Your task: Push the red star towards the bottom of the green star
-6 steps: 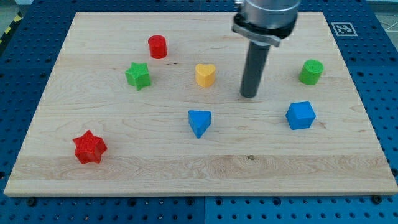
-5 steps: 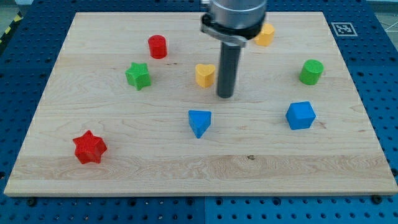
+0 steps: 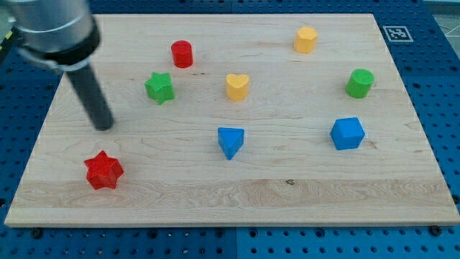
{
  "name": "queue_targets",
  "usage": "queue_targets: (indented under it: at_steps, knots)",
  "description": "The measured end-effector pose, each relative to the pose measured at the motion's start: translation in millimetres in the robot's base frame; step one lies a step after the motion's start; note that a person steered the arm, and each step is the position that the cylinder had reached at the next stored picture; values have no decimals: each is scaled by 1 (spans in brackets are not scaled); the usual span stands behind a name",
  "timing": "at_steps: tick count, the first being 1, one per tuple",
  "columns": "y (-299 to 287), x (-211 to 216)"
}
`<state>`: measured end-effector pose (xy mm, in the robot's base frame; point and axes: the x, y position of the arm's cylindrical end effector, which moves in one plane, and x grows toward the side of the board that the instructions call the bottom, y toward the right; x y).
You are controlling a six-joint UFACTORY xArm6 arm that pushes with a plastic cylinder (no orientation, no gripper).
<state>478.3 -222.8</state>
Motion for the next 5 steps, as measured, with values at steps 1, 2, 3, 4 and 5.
queue_targets:
  at_steps: [1,2,3,4,5]
  knots:
    - [-11,52]
    - [16,98]
    - [62,110]
    - [79,77]
    - [74,19]
